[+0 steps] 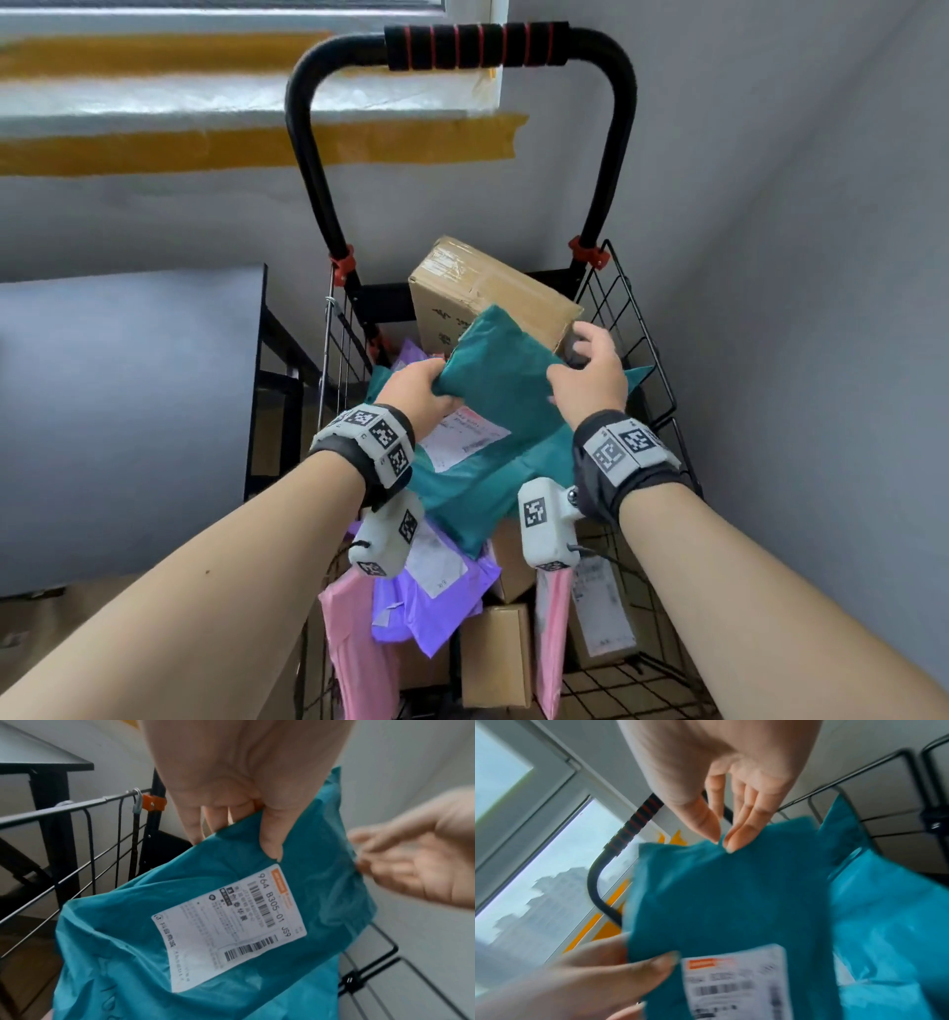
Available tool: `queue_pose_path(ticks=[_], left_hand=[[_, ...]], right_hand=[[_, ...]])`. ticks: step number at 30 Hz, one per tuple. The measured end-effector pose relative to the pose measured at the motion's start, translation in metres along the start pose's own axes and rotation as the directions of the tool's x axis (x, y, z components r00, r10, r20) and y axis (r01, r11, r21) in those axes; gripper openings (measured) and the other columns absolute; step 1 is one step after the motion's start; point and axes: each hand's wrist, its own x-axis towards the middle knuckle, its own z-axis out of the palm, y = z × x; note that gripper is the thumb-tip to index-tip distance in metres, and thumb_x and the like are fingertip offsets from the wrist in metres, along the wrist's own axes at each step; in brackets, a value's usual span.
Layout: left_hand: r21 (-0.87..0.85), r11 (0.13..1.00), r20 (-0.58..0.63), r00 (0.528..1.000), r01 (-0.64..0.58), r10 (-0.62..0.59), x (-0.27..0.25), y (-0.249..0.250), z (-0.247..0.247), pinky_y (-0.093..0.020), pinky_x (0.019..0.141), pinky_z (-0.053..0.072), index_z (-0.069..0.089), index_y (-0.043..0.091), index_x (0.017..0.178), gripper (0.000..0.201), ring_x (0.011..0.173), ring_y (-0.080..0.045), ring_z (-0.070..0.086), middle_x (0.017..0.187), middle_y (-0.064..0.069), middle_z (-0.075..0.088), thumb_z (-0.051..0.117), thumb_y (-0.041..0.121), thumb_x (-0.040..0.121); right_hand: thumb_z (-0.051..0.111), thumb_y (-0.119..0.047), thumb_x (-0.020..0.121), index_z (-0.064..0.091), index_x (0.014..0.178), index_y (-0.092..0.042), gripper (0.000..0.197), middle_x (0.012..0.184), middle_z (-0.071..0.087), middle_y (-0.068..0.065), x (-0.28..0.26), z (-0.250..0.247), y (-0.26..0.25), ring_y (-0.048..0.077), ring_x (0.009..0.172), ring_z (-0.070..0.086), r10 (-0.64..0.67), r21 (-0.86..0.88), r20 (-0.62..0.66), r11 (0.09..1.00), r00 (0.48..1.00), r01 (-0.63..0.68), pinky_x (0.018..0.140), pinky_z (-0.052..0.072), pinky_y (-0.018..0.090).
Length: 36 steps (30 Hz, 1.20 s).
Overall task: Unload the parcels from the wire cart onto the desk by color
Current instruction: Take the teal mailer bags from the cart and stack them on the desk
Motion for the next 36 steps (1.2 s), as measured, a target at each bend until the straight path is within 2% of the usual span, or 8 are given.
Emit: queue_pose_path(ticks=[2, 5, 8, 14, 19, 28, 33, 36], left_hand=[[-0.095, 0.995, -0.086, 0.996, -0.013, 0.005, -0.005, 0.006, -0.017, -0.034, 0.084, 0.051, 0.063, 0.007, 0.102, 0.022, 0.09, -0.023, 0.064, 0.096, -0.007, 0.069, 0.067, 0.015, 0.082], [-0.287, 0.956, -0.206, 0.979, -0.06, -0.001, -0.014, 0.014, -0.045, -0.035, 0.085, 0.052, 0.063, 0.011, 0.099, 0.016, 0.089, -0.02, 0.064, 0.095, -0.002, 0.069, 0.066, 0.013, 0.083], [-0.477, 0.875, -0.25, 0.967, -0.078, -0.05, -0.029, 0.022, -0.073, -0.035, 0.089, 0.052, 0.062, 0.006, 0.109, 0.023, 0.092, -0.019, 0.063, 0.101, -0.003, 0.066, 0.064, 0.006, 0.086], [-0.579, 0.811, -0.305, 0.944, -0.079, -0.126, -0.069, 0.004, -0.109, -0.037, 0.089, 0.052, 0.061, 0.007, 0.108, 0.022, 0.093, -0.022, 0.064, 0.109, -0.01, 0.067, 0.063, 0.003, 0.086], [-0.607, 0.791, -0.401, 0.887, -0.069, -0.23, -0.102, -0.03, -0.143, -0.035, 0.085, 0.052, 0.056, 0.011, 0.111, 0.026, 0.096, -0.022, 0.063, 0.112, -0.009, 0.065, 0.064, 0.012, 0.087], [-0.636, 0.771, -0.432, 0.806, 0.047, -0.405, -0.172, -0.12, -0.218, -0.029, 0.081, 0.043, 0.046, 0.004, 0.129, 0.043, 0.091, -0.02, 0.058, 0.113, -0.015, 0.061, 0.06, 0.014, 0.089], [-0.662, 0.749, -0.45, 0.813, -0.026, -0.37, -0.208, -0.16, -0.262, -0.02, 0.059, 0.044, 0.048, 0.007, 0.126, 0.036, 0.082, -0.02, 0.055, 0.098, -0.01, 0.058, 0.057, 0.013, 0.092], [-0.657, 0.752, -0.486, 0.793, -0.055, -0.367, -0.235, -0.19, -0.29, -0.026, 0.068, 0.044, 0.051, 0.011, 0.12, 0.028, 0.075, -0.015, 0.054, 0.09, -0.007, 0.056, 0.056, 0.013, 0.092]], right_hand=[[0.061, -0.008, 0.077, 0.048, 0.129, -0.025, 0.056, 0.118, 0.059, 0.0, -0.001, -0.012, -0.004, 0.021, 0.087, 0.065, 0.098, 0.061, -0.009, 0.993, 0.995, -0.097, 0.07, 0.057, 0.034], [0.067, -0.012, 0.083, 0.051, 0.127, -0.014, 0.046, 0.096, 0.065, 0.003, -0.014, -0.016, -0.016, 0.012, 0.052, 0.058, 0.177, 0.112, 0.254, 0.971, 0.951, -0.211, 0.04, 0.039, 0.018], [0.07, -0.015, 0.083, 0.057, 0.12, -0.014, 0.039, 0.09, 0.066, -0.001, -0.031, -0.007, -0.029, 0.012, 0.051, 0.057, 0.116, 0.06, 0.431, 0.986, 0.895, -0.156, 0.041, 0.035, 0.019], [0.055, -0.01, 0.094, 0.06, 0.102, -0.012, 0.009, 0.076, 0.063, -0.001, -0.051, 0.027, -0.06, 0.001, 0.036, 0.053, -0.039, 0.171, 0.461, 0.984, 0.886, -0.047, 0.035, 0.033, 0.014], [0.053, -0.008, 0.095, 0.06, 0.074, -0.016, 0.023, 0.068, 0.061, 0.003, -0.081, 0.063, -0.097, 0.0, 0.033, 0.05, -0.129, 0.261, 0.468, 0.965, 0.874, 0.003, 0.037, 0.042, 0.013], [0.054, -0.008, 0.094, 0.062, 0.075, -0.015, 0.022, 0.066, 0.061, 0.004, -0.164, 0.135, -0.172, 0.0, 0.032, 0.048, -0.286, 0.311, 0.501, 0.94, 0.817, 0.138, 0.039, 0.044, 0.014], [0.053, -0.008, 0.094, 0.06, 0.074, -0.016, 0.023, 0.066, 0.061, 0.005, -0.227, 0.18, -0.227, 0.002, 0.031, 0.047, -0.384, 0.328, 0.497, 0.913, 0.778, 0.242, 0.037, 0.042, 0.015], [0.053, -0.009, 0.095, 0.061, 0.074, -0.016, 0.024, 0.067, 0.062, 0.005, -0.266, 0.219, -0.245, 0.003, 0.034, 0.048, -0.389, 0.346, 0.483, 0.908, 0.785, 0.237, 0.038, 0.043, 0.016]])
